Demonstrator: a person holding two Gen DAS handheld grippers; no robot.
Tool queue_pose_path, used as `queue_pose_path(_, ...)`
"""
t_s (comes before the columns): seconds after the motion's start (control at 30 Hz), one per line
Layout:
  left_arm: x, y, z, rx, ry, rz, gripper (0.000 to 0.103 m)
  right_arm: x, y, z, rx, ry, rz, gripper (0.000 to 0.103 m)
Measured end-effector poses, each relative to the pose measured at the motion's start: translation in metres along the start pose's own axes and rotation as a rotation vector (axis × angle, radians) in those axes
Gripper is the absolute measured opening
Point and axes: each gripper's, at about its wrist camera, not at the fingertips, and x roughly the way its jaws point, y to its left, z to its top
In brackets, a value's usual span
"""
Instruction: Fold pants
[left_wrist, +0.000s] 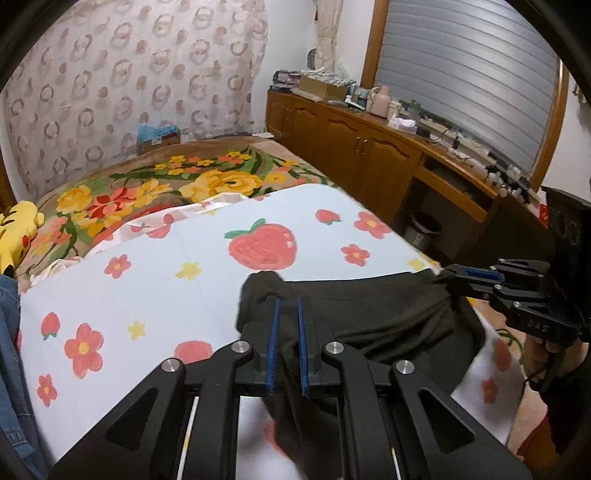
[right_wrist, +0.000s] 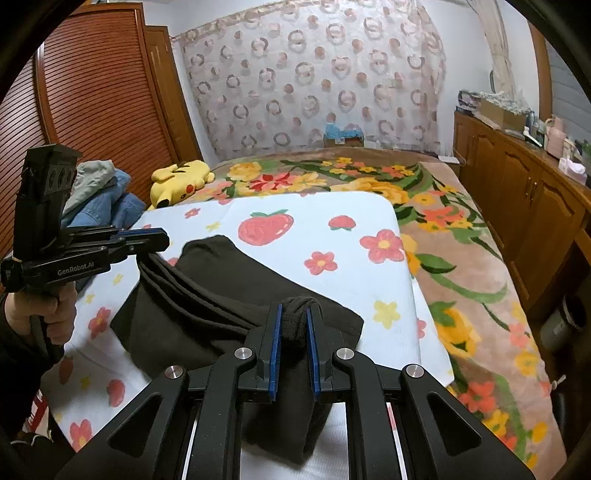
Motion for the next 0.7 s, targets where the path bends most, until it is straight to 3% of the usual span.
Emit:
queue_pose_path(0.1,0.005,0.007,-0.001,-0.013,0.020,-0.002,0.010,0.000,-0.002,0.002,0.016,0.006,0.000,0.012)
queue_pose_path(0.37,-0.004,0.015,-0.006,-0.027,0.018,-0.022,0.047,-0.019,-0.001,0.006,0.017,-0.032,-0.055,0.030)
queue_pose_path(0.7,-0.009,0.007,-0.015,-0.017,0.029,-0.068,0.047,-0.011,-0.003,-0.003,-0.015,0.037,-0.048,0.040)
